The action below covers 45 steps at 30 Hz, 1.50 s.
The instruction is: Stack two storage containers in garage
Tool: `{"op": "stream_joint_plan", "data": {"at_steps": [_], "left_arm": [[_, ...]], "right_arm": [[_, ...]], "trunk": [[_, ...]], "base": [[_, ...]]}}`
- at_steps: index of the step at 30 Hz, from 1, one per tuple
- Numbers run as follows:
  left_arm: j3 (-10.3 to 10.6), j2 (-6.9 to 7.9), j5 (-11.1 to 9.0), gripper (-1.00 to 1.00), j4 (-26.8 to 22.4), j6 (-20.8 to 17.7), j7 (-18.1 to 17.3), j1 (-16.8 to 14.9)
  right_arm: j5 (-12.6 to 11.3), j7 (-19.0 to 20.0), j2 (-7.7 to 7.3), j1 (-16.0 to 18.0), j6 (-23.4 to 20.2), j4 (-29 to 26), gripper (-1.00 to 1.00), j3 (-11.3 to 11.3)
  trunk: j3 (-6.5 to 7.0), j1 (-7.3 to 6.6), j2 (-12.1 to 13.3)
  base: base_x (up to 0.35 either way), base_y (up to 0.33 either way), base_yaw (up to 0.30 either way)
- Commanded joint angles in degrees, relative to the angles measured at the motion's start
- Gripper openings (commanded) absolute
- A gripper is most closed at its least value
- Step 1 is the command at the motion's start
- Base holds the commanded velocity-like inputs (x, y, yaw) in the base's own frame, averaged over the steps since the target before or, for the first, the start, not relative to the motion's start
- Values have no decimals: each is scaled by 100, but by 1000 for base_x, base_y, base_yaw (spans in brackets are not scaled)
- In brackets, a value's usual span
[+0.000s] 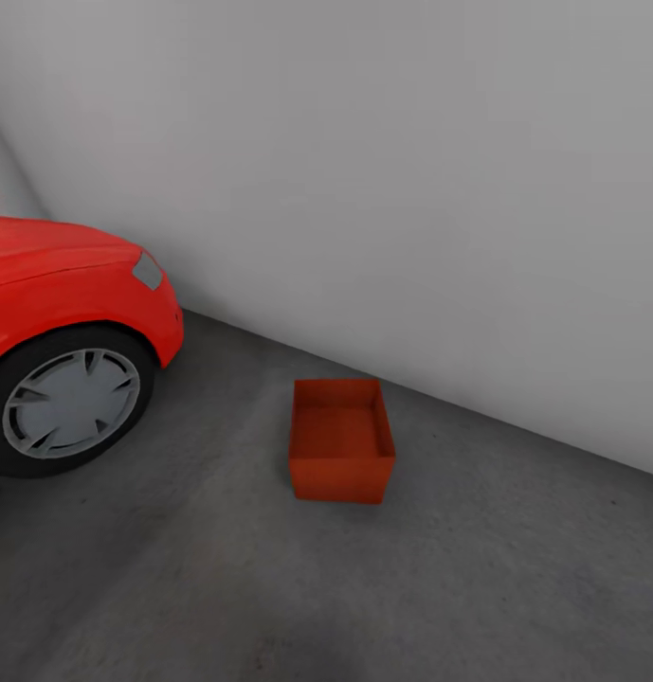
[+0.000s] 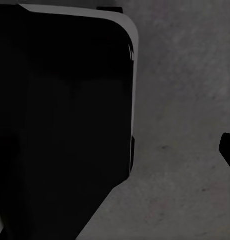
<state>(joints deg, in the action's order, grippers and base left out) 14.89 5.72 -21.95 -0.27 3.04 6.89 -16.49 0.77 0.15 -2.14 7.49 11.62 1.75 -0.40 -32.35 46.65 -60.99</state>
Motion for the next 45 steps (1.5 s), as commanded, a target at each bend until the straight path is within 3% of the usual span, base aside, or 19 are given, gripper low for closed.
{"op": "stream_joint_plan", "data": {"at_steps": [1,45], "left_arm": [[49,0,-46,100,0,12,14,-2],[49,0,-46,100,0,12,14,1]], "right_arm": [[9,-4,1,7,36,19,100,-4],[7,-24,3,7,67,19,100,-13]], "trunk": [[5,0,-3],[411,0,-3]], "base": [[0,0,0],[0,0,0]]}}
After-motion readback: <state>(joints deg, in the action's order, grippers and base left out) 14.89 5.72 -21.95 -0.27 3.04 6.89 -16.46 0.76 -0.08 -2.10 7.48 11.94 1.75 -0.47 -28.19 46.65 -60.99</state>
